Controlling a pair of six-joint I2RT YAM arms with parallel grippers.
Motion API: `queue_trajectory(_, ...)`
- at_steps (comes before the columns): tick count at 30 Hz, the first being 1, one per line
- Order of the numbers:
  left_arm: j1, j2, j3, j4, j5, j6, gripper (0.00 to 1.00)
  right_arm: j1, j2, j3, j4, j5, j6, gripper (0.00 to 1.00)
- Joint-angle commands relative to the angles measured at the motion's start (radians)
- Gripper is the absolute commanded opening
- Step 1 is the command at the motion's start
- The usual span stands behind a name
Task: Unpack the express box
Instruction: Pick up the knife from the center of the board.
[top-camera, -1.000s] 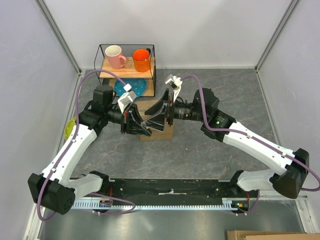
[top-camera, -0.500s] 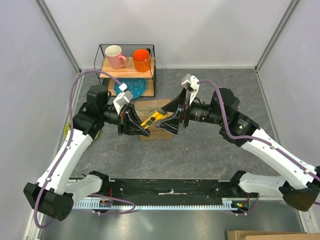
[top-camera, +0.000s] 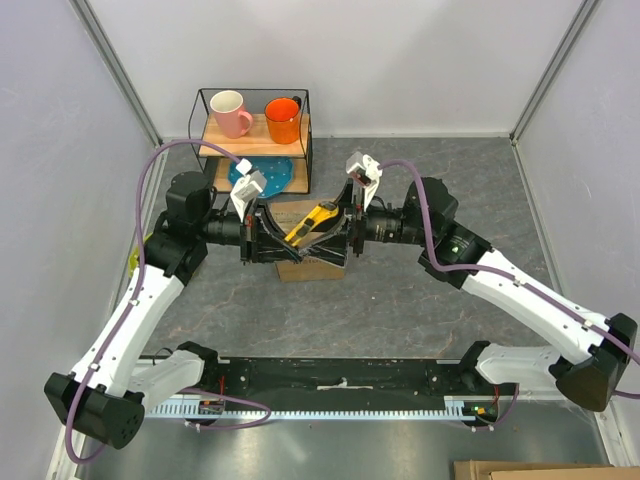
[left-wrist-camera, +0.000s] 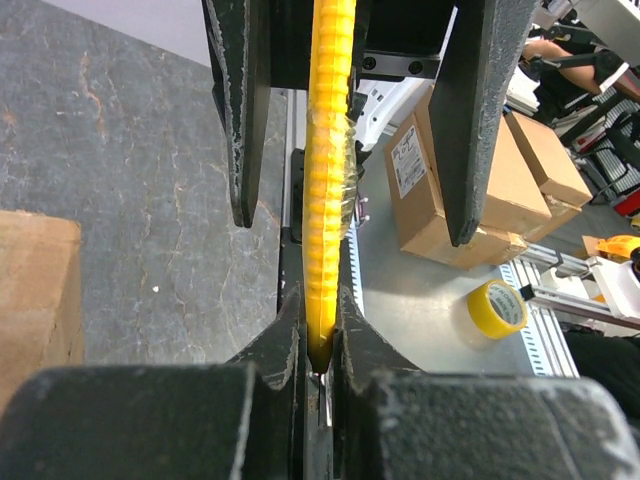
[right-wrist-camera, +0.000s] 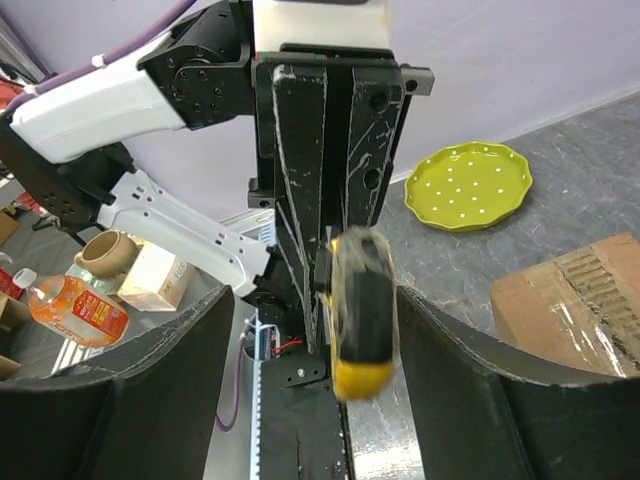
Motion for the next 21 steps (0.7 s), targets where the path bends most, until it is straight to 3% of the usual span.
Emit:
queue_trajectory(1, -0.009, -0.024, -0.021, 0.039, -0.019, -0.062, 0.02, 0.001, 0.029, 0.041, 0.109, -0.029, 0.030, 0.70)
queue_trajectory(15, -0.027, -0.036, -0.043, 0.040, 0.009, -0.070, 0.02, 0.002, 0.088, 0.072, 0.161, -0.032, 0.056, 0.55)
queue_trajectory(21, -0.030, -0.042, -0.054, 0.040, 0.014, -0.070, 0.02, 0.005, 0.102, 0.072, 0.181, -0.041, 0.072, 0.43)
